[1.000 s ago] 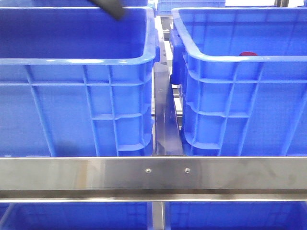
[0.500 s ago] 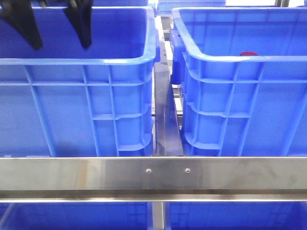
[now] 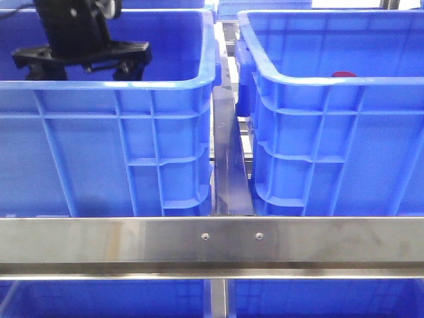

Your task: Pick red and yellow buttons and place in box

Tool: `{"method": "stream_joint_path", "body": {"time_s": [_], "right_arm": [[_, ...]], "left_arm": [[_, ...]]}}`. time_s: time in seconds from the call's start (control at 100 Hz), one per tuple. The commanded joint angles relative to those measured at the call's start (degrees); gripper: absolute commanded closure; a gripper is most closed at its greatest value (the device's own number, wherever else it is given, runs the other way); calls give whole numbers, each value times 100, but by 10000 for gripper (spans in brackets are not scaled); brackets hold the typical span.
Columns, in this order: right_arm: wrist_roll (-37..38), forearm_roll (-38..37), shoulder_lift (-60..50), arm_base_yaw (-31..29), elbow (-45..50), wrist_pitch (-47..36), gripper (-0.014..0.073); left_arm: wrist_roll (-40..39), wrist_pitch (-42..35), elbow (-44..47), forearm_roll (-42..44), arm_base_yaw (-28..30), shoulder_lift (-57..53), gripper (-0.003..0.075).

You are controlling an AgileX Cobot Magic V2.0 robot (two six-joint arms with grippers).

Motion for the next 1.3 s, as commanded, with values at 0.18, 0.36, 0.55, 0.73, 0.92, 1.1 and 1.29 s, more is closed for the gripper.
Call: {"method": "stream_joint_path", "body": {"time_s": [0.18,0.36,0.55,0.73,0.92,1.1,1.29], "right_arm": [[-8,203,-112,-8,-152,12,652],[-8,203,-112,-8,-152,16,652],[-8,203,-112,-8,-152,11,652],[-8,203,-112,-8,-152,17,652],[-8,203,-112,-8,-152,27,652],[-8,203,-112,-8,-152,34,652],[-8,203,-112,-8,-152,34,652]], "left_arm": [[-75,-212,-188,-55,-4,-78,103],[-75,-212,-188,-55,-4,-74,291],[-64,-212,-188,-55,-4,-74,590],[-39,-209,-265,-67,-4,-210,640],[413,-174,-357,-406,-4,-700,641],[1306,-45,-357,-1221,-4,-1229,641],[2985,234,-357,-3191,-4,-1570,641]]}}
